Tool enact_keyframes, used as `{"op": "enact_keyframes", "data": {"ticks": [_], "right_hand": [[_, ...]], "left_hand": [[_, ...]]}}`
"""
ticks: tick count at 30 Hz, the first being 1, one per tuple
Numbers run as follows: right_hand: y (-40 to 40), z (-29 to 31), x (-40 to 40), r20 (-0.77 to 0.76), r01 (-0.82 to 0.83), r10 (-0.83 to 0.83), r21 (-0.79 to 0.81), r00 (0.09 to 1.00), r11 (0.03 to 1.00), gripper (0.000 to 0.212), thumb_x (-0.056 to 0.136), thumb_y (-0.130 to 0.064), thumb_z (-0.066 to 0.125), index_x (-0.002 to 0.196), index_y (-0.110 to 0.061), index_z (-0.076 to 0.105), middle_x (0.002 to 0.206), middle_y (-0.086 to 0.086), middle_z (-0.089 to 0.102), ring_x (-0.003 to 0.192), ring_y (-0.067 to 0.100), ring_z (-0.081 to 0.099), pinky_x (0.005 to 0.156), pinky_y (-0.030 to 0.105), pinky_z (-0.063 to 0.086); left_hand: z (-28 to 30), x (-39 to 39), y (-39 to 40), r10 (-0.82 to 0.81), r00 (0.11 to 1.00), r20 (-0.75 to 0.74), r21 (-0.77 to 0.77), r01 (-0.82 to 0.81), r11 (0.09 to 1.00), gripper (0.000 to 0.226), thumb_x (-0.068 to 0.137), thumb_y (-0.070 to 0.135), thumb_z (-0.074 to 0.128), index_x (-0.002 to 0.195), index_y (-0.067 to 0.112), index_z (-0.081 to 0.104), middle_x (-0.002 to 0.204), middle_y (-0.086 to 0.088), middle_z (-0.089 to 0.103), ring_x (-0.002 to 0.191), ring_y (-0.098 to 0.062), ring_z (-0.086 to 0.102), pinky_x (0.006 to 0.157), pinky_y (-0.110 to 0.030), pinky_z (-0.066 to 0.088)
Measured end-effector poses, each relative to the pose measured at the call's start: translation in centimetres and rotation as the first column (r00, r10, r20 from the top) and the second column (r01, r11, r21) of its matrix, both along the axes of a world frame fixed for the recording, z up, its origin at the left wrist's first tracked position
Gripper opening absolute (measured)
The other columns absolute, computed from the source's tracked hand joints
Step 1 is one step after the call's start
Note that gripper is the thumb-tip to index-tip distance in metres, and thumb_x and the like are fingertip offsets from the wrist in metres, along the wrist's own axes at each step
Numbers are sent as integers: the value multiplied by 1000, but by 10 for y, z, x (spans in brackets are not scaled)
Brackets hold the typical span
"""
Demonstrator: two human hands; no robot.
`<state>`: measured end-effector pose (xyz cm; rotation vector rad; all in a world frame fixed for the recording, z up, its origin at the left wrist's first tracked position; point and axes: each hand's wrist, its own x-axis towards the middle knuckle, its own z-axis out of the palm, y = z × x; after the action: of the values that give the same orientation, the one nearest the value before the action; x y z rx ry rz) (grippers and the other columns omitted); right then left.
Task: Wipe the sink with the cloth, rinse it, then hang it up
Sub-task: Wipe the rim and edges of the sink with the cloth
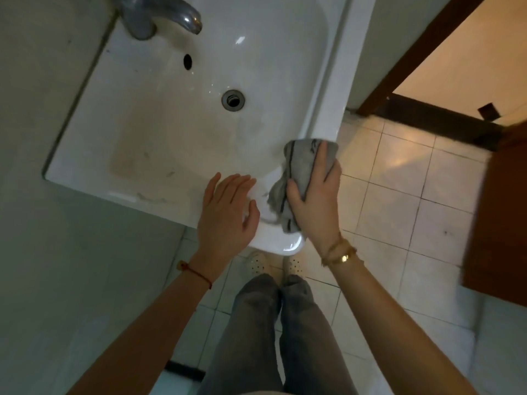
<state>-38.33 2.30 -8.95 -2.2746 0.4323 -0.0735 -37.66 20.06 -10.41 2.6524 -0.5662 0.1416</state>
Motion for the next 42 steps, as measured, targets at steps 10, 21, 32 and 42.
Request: {"op": "enact_keyframes", "data": {"ticks": [10, 21, 32, 42], "right_hand": [[-38, -3, 79, -46, 46, -47, -30, 998, 998, 86, 91, -32, 57, 154, -13, 0, 142, 22, 27, 126, 33, 38, 101, 27, 29], [-4, -4, -2, -49, -88, 86, -56, 995, 994, 87, 90, -32, 57, 155, -15, 2, 156, 24, 2, 143, 38, 16, 117, 44, 22], [-84, -10, 137, -182, -343, 298, -637, 937, 691, 57, 101, -46, 18, 146, -17, 37, 157, 23, 23, 144, 45, 17, 118, 60, 8], [-104, -3, 123, -88, -839, 958, -510, 272, 191, 38, 99, -35, 40, 122, -12, 60, 131, 12, 60, 128, 35, 49, 113, 52, 28]], "left_hand": [[1, 1, 1, 13, 999, -33, 37, -12, 999, 38, 94, 25, 47, 123, 7, 65, 126, -6, 66, 121, -22, 59, 120, -46, 29], [-1, 1, -3, 47, 999, -6, 32, -47, 998, 37, 91, 21, 51, 121, 7, 66, 125, -6, 67, 121, -23, 60, 120, -47, 29], [9, 1, -13, 188, 982, 17, 139, -189, 972, 42, 89, 25, 52, 126, 8, 63, 132, -6, 62, 133, -26, 49, 121, -59, 16], [8, -34, -81, 904, 426, -27, -177, -892, 415, 54, 97, 22, 48, 147, 2, 36, 154, -18, 32, 144, -36, 28, 118, -55, 23]]}}
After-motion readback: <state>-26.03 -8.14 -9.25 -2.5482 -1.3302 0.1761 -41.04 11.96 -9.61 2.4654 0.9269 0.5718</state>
